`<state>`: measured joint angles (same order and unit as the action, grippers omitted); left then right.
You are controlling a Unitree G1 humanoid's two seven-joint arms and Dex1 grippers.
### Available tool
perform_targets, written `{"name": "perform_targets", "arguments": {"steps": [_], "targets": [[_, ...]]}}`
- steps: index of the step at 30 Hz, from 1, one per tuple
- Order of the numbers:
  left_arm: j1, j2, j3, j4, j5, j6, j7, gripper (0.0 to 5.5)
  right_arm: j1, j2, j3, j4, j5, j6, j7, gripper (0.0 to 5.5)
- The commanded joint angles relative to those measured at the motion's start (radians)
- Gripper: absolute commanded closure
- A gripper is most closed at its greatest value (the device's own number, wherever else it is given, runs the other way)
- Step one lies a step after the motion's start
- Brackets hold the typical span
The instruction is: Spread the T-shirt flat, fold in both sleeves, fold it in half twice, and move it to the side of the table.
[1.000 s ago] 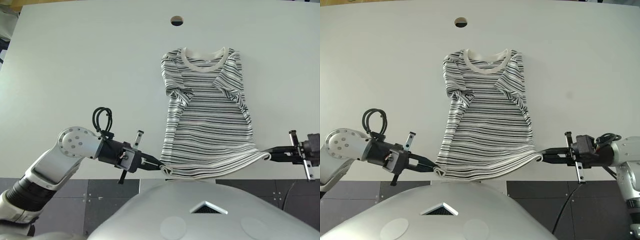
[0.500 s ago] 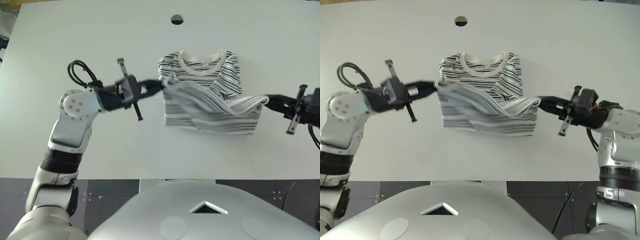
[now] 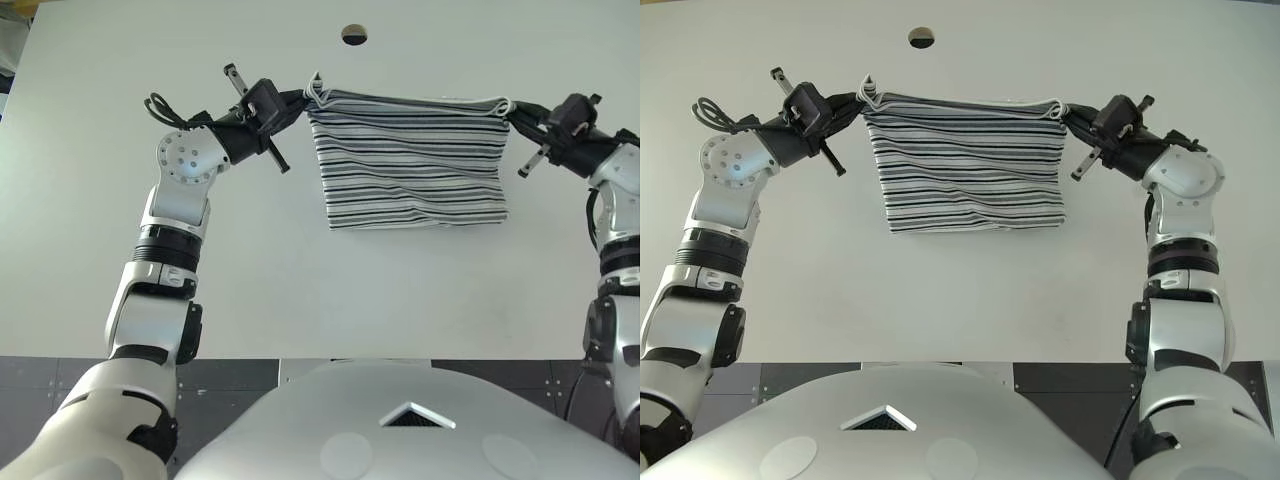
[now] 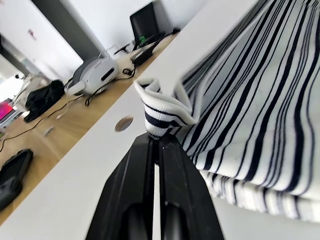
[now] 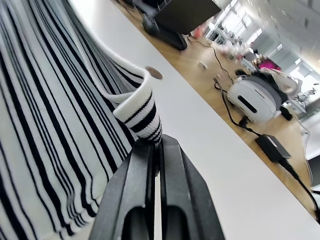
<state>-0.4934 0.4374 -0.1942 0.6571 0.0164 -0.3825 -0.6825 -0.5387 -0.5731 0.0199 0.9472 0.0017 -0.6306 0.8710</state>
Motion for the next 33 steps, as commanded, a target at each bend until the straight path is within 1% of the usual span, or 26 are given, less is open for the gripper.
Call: {"name": "perform_targets", "arguments": {"steps": [1,5,7,8,11,12,15,18,20,22,23,25,28,29,31,33], "targets": [[-0.086,-0.039,-0.009,0.143,0.047,-0.045,0.02,5.39,-0.074,0.026,0.038,0.115,-0.075,-0.031,-0.07,5.4],[-0.153,-0.069,-0.015,0.321,0.099,-0.08,0.065,5.39,-0.127,0.052,0.068,0.212,-0.135,-0.037,-0.152,5.4],[-0.181,-0.081,-0.011,0.399,0.117,-0.09,0.09,5.4,-0.148,0.064,0.074,0.252,-0.156,-0.023,-0.199,5.0],[-0.193,-0.085,-0.007,0.434,0.124,-0.092,0.106,5.18,-0.16,0.07,0.074,0.272,-0.165,-0.008,-0.231,4.84],[-0.228,-0.091,0.01,0.517,0.137,-0.077,0.159,4.78,-0.196,0.085,0.069,0.322,-0.182,0.052,-0.332,4.33],[-0.24,-0.091,0.018,0.541,0.136,-0.062,0.178,4.51,-0.207,0.09,0.065,0.334,-0.184,0.075,-0.366,4.03],[-0.273,-0.083,0.04,0.592,0.139,-0.024,0.246,4.51,-0.242,0.092,0.044,0.361,-0.185,0.14,-0.497,4.03],[-0.287,-0.07,0.089,0.58,0.099,-0.05,0.227,4.51,-0.248,0.085,0.043,0.359,-0.195,0.121,-0.543,4.03],[-0.285,-0.065,0.122,0.55,0.063,-0.089,0.184,4.51,-0.237,0.09,0.065,0.337,-0.216,0.042,-0.531,4.03],[-0.251,-0.07,0.138,0.467,0.019,-0.157,0.097,4.51,-0.22,0.093,0.1,0.299,-0.246,-0.072,-0.504,4.03],[-0.213,-0.076,0.126,0.39,0.002,-0.191,0.044,4.51,-0.214,0.088,0.126,0.277,-0.273,-0.128,-0.504,4.03],[-0.106,-0.082,0.063,0.207,0.011,-0.248,-0.028,4.51,-0.215,0.065,0.195,0.234,-0.369,-0.213,-0.56,4.03],[0.046,-0.048,-0.047,-0.08,0.101,-0.303,-0.067,4.51,-0.231,0.024,0.323,0.199,-0.551,-0.253,-0.649,4.03],[0.075,-0.032,-0.081,-0.162,0.173,-0.318,-0.055,4.51,-0.238,0.014,0.366,0.193,-0.608,-0.251,-0.667,4.03],[0.098,-0.005,-0.136,-0.251,0.333,-0.335,-0.01,4.51,-0.253,0.0,0.434,0.194,-0.693,-0.249,-0.694,4.03],[0.103,0.017,-0.182,-0.288,0.474,-0.339,0.04,4.51,-0.273,-0.009,0.493,0.206,-0.763,-0.246,-0.709,4.03]]}}
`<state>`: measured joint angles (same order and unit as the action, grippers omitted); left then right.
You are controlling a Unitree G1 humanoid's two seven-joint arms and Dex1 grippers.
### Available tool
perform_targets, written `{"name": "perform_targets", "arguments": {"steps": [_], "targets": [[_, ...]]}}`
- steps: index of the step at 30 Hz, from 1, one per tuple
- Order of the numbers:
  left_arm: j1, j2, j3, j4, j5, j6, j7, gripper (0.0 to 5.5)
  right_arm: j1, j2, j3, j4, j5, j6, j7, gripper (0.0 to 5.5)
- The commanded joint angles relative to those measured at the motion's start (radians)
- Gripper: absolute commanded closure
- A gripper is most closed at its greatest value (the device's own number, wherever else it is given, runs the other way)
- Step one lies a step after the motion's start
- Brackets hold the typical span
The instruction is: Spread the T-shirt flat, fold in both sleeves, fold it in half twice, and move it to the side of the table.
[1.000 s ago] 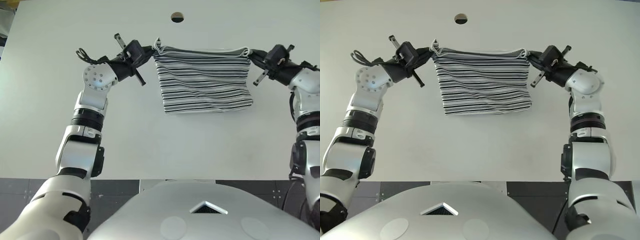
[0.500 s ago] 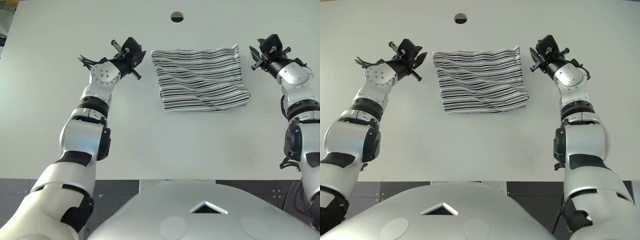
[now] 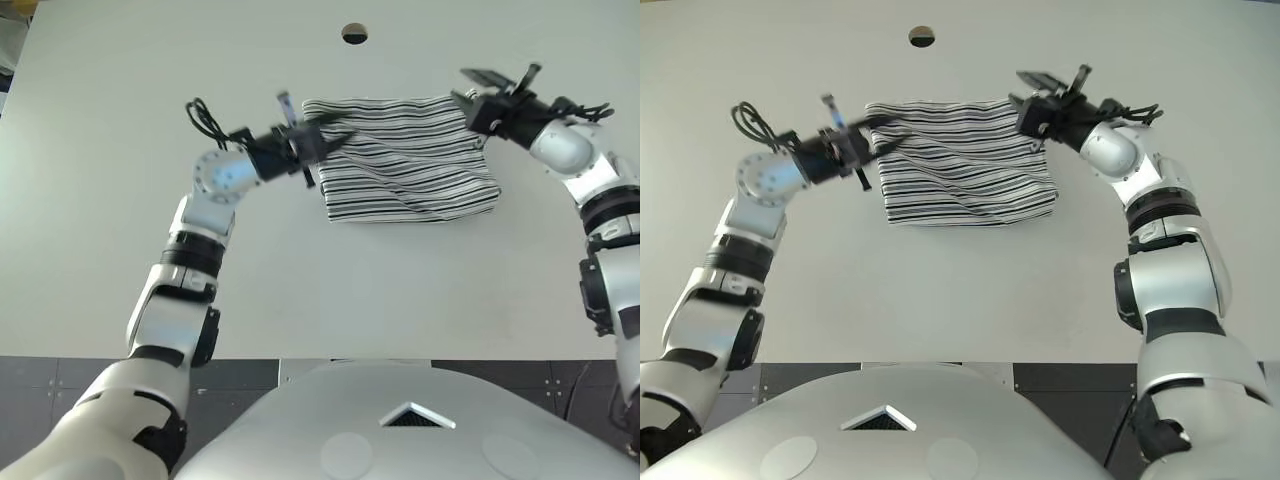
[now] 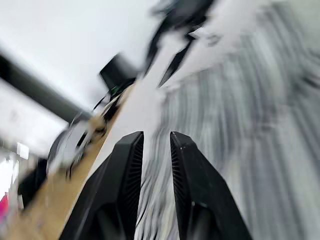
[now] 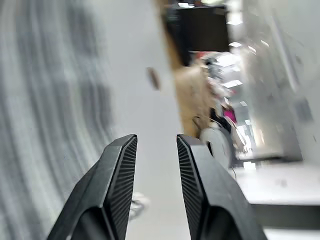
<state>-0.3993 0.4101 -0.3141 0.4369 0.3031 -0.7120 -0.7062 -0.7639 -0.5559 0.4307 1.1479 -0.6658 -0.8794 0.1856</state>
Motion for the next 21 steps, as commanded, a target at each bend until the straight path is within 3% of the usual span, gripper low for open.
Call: {"name": "perform_targets", "arguments": {"steps": [1,6,11,13,16,21], "targets": [[0.007,0.055,-0.093,-0.077,0.262,-0.013,0.086,4.51,-0.059,-0.032,0.113,0.011,-0.13,0.002,-0.02,4.03],[-0.103,0.113,-0.242,0.0,0.61,-0.026,0.25,4.51,-0.096,-0.061,0.245,0.025,-0.243,-0.036,0.073,4.03],[-0.261,0.168,-0.394,0.161,0.886,-0.003,0.435,4.51,-0.103,-0.076,0.287,-0.001,-0.175,-0.131,0.368,4.03],[-0.334,0.181,-0.497,0.261,1.028,0.035,0.566,4.51,-0.066,-0.071,0.265,-0.05,-0.018,-0.144,0.6,4.03],[-0.433,0.176,-0.666,0.365,1.227,0.089,0.806,4.51,0.075,-0.093,0.271,-0.33,0.371,0.008,0.995,4.03],[-0.525,0.098,-0.88,0.417,1.433,0.211,1.154,4.51,0.176,-0.053,0.275,-0.649,0.61,0.206,1.11,4.03]]}}
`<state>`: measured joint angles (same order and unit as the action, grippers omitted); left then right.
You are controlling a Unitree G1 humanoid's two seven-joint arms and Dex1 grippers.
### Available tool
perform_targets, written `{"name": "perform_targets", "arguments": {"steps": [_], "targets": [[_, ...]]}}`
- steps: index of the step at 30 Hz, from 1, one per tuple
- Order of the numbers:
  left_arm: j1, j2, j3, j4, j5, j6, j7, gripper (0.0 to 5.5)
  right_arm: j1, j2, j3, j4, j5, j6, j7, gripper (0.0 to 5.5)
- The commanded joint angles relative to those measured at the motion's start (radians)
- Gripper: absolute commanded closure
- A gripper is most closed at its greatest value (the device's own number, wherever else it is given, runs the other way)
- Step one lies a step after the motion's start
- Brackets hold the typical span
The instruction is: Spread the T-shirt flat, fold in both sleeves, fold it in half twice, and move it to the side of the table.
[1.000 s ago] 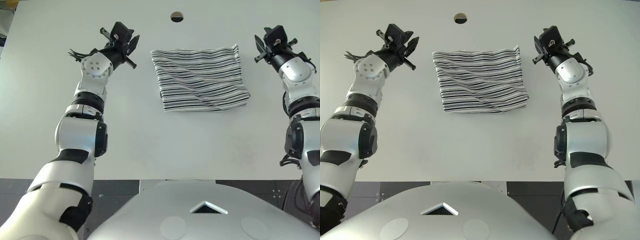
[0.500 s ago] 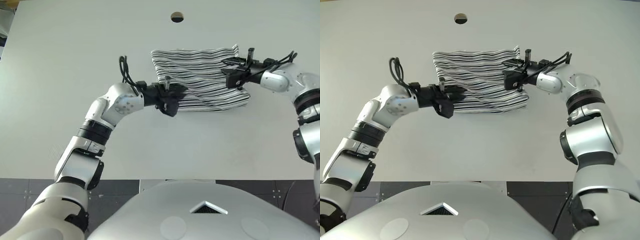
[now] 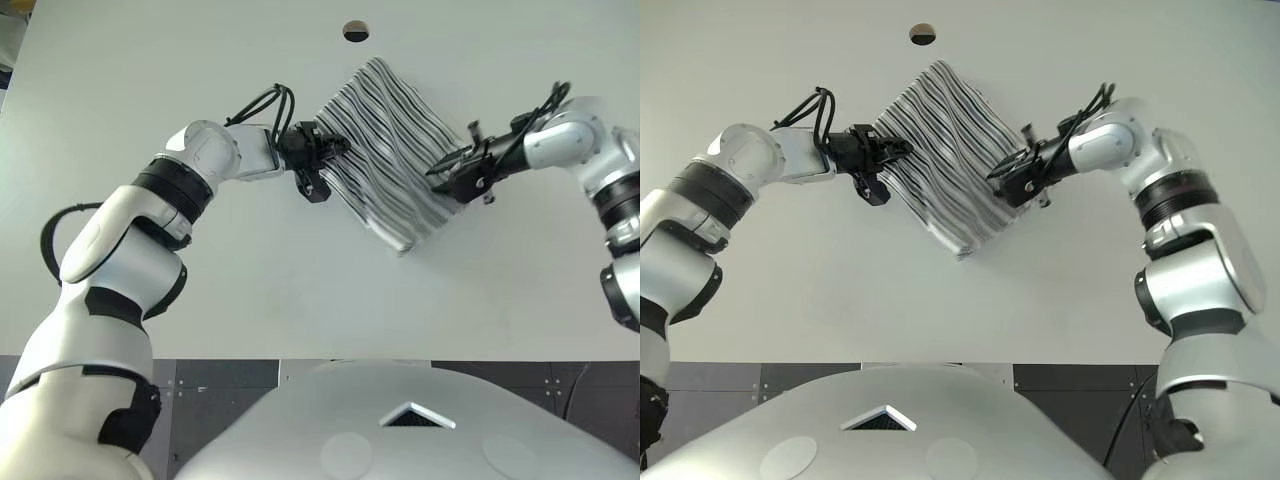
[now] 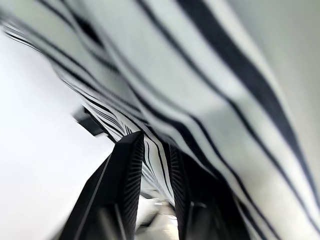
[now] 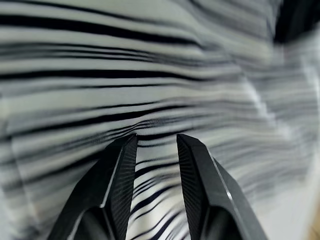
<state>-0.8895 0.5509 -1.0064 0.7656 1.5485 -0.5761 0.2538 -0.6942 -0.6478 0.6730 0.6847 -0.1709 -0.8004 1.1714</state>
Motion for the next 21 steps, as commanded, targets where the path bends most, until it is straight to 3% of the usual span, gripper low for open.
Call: {"name": "perform_targets", "arguments": {"steps": [1,8,14,18,21], "targets": [[-0.047,-0.055,-0.216,0.106,0.21,0.098,0.246,4.51,0.112,0.048,0.022,-0.208,0.124,0.149,0.124,4.03],[-0.119,-0.096,-0.305,0.289,0.24,0.25,0.5,4.51,0.137,0.059,-0.088,-0.287,0.157,0.227,0.094,4.03],[-0.136,0.006,-0.116,0.255,-0.032,0.138,0.636,4.51,0.239,0.006,-0.234,-0.464,0.39,0.365,0.139,4.03],[-0.023,0.132,0.119,0.027,-0.486,-0.201,0.412,4.51,0.339,-0.032,-0.37,-0.571,0.555,0.463,0.131,4.03],[0.208,0.385,0.189,-0.299,-0.91,-0.331,0.123,4.34,0.493,-0.116,-0.501,-0.558,0.559,0.383,0.121,4.0]]}}
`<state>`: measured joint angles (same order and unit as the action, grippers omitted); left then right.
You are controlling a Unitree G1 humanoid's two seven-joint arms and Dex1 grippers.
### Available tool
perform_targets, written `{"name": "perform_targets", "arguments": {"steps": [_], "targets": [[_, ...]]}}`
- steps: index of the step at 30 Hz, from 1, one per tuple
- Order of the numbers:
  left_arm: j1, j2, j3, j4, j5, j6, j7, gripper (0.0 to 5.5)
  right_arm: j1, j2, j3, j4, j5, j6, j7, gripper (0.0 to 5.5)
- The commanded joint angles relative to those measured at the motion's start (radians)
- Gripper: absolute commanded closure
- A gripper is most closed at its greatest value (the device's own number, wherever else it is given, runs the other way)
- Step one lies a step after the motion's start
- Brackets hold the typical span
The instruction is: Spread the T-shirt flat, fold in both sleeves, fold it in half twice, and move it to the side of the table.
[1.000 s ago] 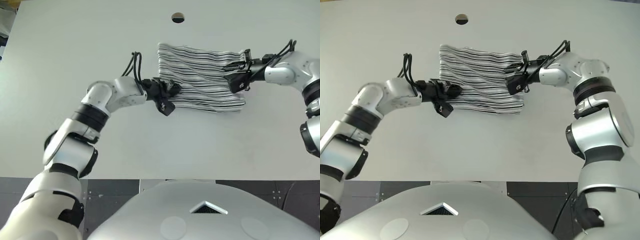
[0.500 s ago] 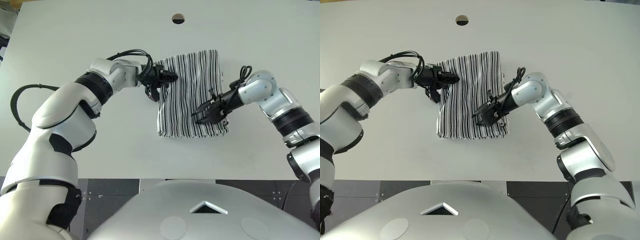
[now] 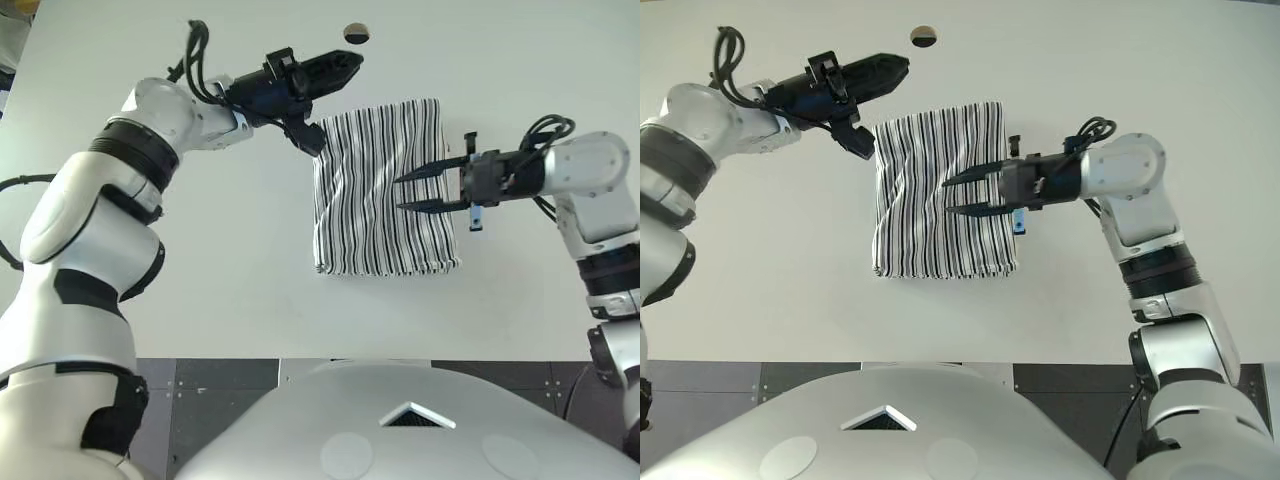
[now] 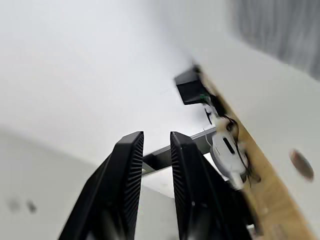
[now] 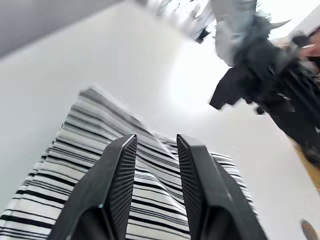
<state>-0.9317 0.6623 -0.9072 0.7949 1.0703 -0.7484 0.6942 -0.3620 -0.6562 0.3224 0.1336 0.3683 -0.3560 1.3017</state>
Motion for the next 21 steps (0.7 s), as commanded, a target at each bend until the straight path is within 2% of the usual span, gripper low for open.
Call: {"name": "perform_targets", "arguments": {"steps": [1,4,7,11,13,17,21], "targets": [[0.337,0.384,0.089,-0.437,-0.56,-0.177,-0.392,4.19,0.23,-0.141,-0.204,-0.005,0.02,-0.088,-0.013,3.81],[0.568,0.621,0.082,-0.654,-0.8,-0.151,-0.581,3.67,0.404,-0.204,-0.302,-0.017,-0.001,-0.135,-0.021,3.24],[0.723,0.681,0.085,-0.727,-0.846,-0.077,-0.746,3.28,0.479,-0.221,-0.312,-0.004,-0.073,-0.192,-0.035,2.79],[0.848,0.602,0.135,-0.749,-0.814,0.016,-0.887,2.69,0.49,-0.201,-0.273,0.085,-0.213,-0.312,-0.071,2.1],[0.879,0.546,0.16,-0.738,-0.769,0.037,-0.919,2.37,0.477,-0.175,-0.25,0.158,-0.313,-0.42,-0.127,2.05],[0.93,0.452,0.203,-0.719,-0.682,0.039,-0.949,2.37,0.44,-0.142,-0.206,0.292,-0.537,-0.622,-0.283,2.05],[0.953,0.383,0.241,-0.732,-0.655,0.033,-0.982,2.37,0.413,-0.132,-0.149,0.346,-0.632,-0.715,-0.377,2.05]]}}
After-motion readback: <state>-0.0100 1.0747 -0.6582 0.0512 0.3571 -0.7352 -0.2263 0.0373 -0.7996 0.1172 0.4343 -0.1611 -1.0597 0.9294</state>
